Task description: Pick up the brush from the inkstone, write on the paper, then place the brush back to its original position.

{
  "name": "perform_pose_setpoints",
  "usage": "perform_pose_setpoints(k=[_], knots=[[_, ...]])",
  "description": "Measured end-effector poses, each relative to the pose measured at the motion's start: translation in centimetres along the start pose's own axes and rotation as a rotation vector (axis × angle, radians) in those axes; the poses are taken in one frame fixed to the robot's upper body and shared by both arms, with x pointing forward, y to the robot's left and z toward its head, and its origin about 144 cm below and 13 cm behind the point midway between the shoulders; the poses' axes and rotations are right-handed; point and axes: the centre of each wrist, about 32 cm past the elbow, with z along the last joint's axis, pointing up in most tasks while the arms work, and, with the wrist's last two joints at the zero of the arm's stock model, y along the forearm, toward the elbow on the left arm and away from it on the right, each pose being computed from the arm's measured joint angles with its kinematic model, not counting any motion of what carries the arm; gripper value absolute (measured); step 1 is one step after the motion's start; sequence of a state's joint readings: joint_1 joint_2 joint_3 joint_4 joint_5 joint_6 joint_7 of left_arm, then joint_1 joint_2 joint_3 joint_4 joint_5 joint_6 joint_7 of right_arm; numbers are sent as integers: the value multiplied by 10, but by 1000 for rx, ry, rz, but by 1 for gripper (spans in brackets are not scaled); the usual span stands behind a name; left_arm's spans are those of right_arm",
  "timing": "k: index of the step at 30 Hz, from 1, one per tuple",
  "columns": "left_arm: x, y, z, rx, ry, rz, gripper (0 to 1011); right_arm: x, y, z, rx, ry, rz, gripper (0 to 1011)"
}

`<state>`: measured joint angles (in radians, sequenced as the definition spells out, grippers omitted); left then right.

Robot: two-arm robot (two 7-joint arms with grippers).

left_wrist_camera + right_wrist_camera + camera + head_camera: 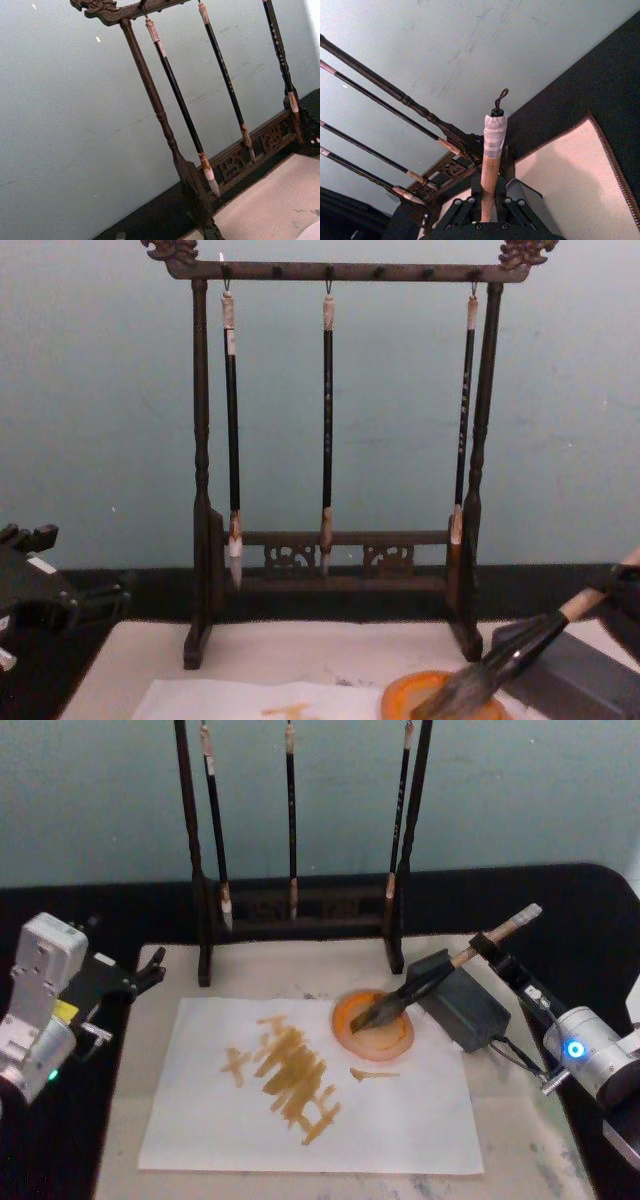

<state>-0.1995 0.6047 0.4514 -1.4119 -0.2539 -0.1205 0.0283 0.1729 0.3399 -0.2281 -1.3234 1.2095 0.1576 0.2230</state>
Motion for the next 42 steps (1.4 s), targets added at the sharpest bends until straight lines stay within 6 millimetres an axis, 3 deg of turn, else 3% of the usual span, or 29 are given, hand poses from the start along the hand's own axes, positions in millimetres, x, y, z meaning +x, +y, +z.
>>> perform_pose_setpoints(k=[20, 29, 42], knots=[[0, 0, 0, 0, 0, 0, 1010, -1, 1, 0, 6, -3, 16, 153], [0, 0, 0, 0, 0, 0, 1010, -13, 3, 8, 28, -28, 88, 153], [0, 0, 0, 0, 0, 0, 1010, -41, -3, 23, 27, -329, 239, 153]])
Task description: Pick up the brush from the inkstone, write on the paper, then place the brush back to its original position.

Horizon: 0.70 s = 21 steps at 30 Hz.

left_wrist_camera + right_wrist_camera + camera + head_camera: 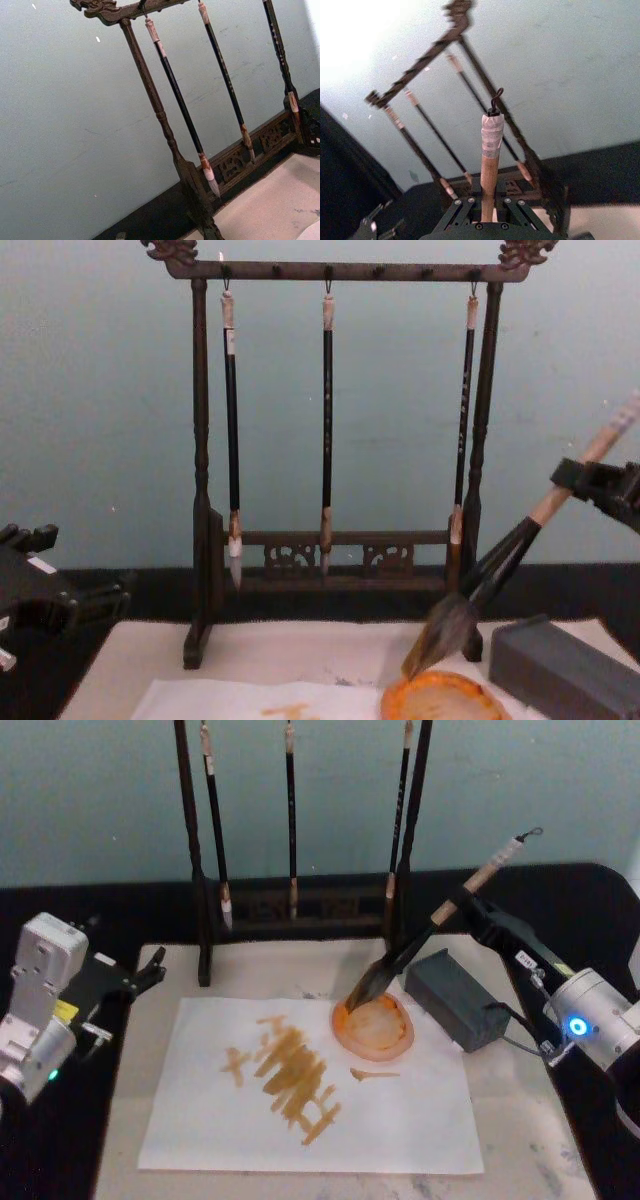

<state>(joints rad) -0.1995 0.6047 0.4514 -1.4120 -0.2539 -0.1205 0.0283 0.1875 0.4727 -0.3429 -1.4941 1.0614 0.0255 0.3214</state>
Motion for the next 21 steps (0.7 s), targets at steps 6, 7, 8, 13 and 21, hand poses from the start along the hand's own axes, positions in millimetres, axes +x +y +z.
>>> perform_pose_setpoints(k=[6, 7, 8, 13, 21], knots=[[0, 0, 0, 0, 0, 0, 1009, -7, -2, 5, -17, -114, 53, 153], [0, 0, 0, 0, 0, 0, 1010, -10, -3, 5, -25, -148, 68, 153], [0, 0, 0, 0, 0, 0, 1010, -10, -3, 6, -28, -164, 74, 153], [0, 0, 0, 0, 0, 0, 1010, -17, -8, 9, -52, -263, 116, 153], [0, 0, 0, 0, 0, 0, 1010, -26, -19, 11, -76, -375, 167, 153]])
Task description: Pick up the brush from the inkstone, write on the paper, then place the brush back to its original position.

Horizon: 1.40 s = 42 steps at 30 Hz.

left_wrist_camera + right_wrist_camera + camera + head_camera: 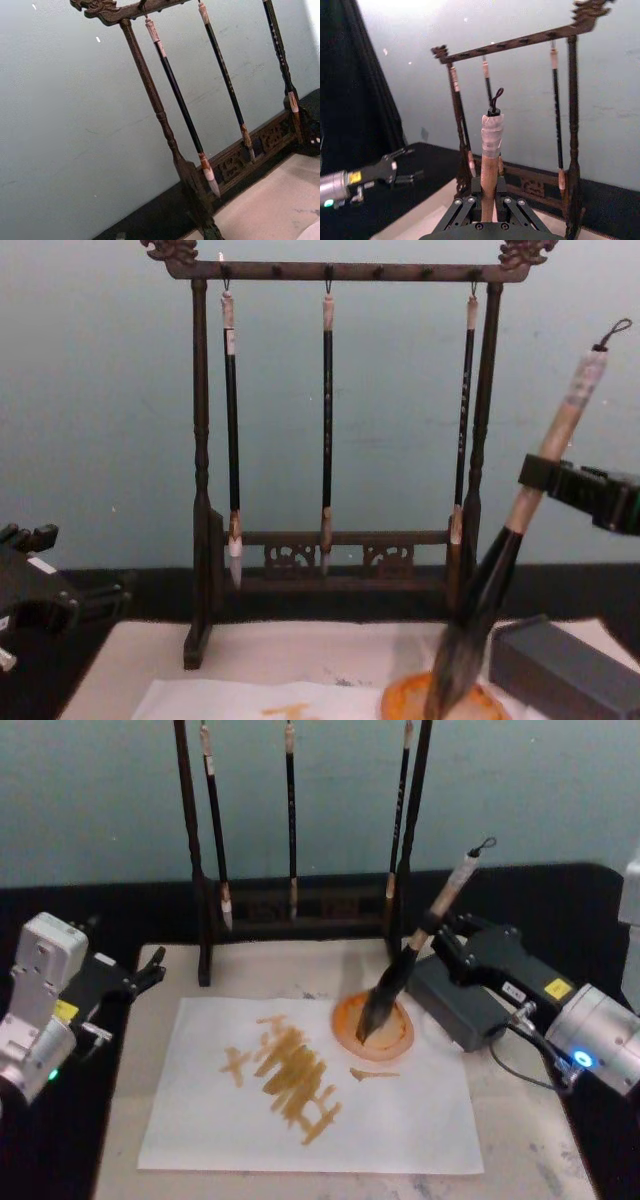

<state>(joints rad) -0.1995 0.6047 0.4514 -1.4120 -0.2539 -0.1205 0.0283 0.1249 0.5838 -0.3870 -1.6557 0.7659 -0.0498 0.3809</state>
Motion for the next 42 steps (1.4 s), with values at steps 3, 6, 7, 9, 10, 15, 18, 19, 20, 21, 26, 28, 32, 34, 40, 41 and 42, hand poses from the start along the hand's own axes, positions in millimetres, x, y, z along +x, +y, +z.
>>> perform_pose_setpoints(k=[3, 6, 7, 9, 10, 15, 18, 19, 20, 21, 26, 28, 32, 34, 40, 41, 42], knots=[[0, 0, 0, 0, 0, 0, 1010, -5, -5, -1, -10, -39, 13, 153], [0, 0, 0, 0, 0, 0, 1010, -9, -11, -3, -12, -61, 21, 153], [0, 0, 0, 0, 0, 0, 1010, -10, -13, -3, -12, -66, 22, 153], [0, 0, 0, 0, 0, 0, 1010, -13, -17, -5, -11, -79, 23, 153], [0, 0, 0, 0, 0, 0, 1010, -14, -18, -5, -10, -83, 23, 153], [0, 0, 0, 0, 0, 0, 1010, -20, -25, -8, -11, -107, 20, 153], [0, 0, 0, 0, 0, 0, 1010, -22, -28, -9, -13, -120, 16, 153], [0, 0, 0, 0, 0, 0, 1010, -23, -29, -10, -16, -130, 14, 153], [0, 0, 0, 0, 0, 0, 1010, -24, -29, -10, -18, -135, 12, 153], [0, 0, 0, 0, 0, 0, 1010, -24, -30, -10, -19, -141, 10, 153], [0, 0, 0, 0, 0, 0, 1010, -25, -31, -12, -29, -167, -1, 153], [0, 0, 0, 0, 0, 0, 1009, -26, -31, -13, -31, -173, -3, 153], [0, 0, 0, 0, 0, 0, 1010, -25, -31, -15, -33, -181, -9, 153], [0, 0, 0, 0, 0, 0, 1010, -25, -30, -15, -33, -184, -11, 153], [0, 0, 0, 0, 0, 0, 1010, -24, -27, -17, -32, -193, -7, 153], [0, 0, 0, 0, 0, 0, 1010, -24, -27, -17, -32, -193, -7, 153], [0, 0, 0, 0, 0, 0, 1010, -24, -26, -18, -33, -193, -5, 153]])
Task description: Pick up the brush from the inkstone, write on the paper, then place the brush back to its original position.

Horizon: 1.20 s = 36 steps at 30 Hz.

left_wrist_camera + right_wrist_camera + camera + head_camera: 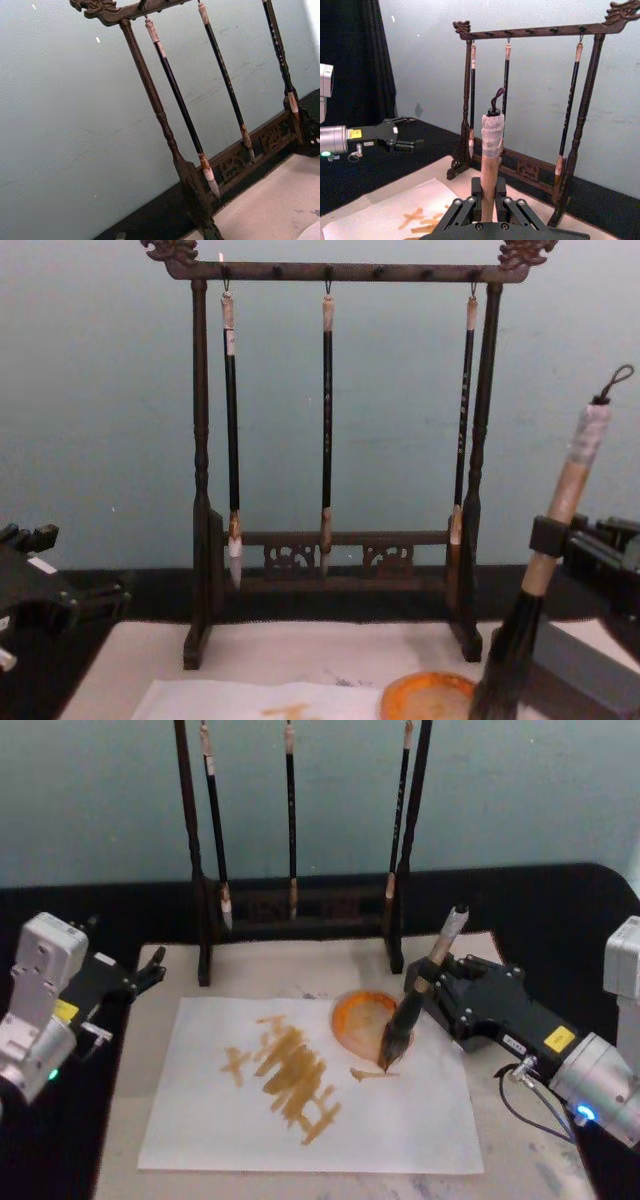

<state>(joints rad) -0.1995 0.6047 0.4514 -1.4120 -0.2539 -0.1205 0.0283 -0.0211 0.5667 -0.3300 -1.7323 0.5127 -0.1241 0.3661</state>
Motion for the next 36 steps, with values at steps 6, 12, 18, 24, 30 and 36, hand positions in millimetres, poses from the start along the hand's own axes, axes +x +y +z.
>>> perform_pose_setpoints(k=[6, 12, 18, 24, 30, 36], knots=[[0, 0, 0, 0, 0, 0, 1010, 0, 2, -1, -6, 2, 9, 153], [0, 0, 0, 0, 0, 0, 1010, 0, 3, -1, -16, -2, 12, 153], [0, 0, 0, 0, 0, 0, 1010, -1, 2, -2, -26, -1, 16, 153], [0, 0, 0, 0, 0, 0, 1010, -2, 1, -3, -29, 2, 19, 153], [0, 0, 0, 0, 0, 0, 1010, -4, -1, -2, -36, 4, 26, 153], [0, 0, 0, 0, 0, 0, 1010, -6, -4, -1, -46, 5, 41, 153]])
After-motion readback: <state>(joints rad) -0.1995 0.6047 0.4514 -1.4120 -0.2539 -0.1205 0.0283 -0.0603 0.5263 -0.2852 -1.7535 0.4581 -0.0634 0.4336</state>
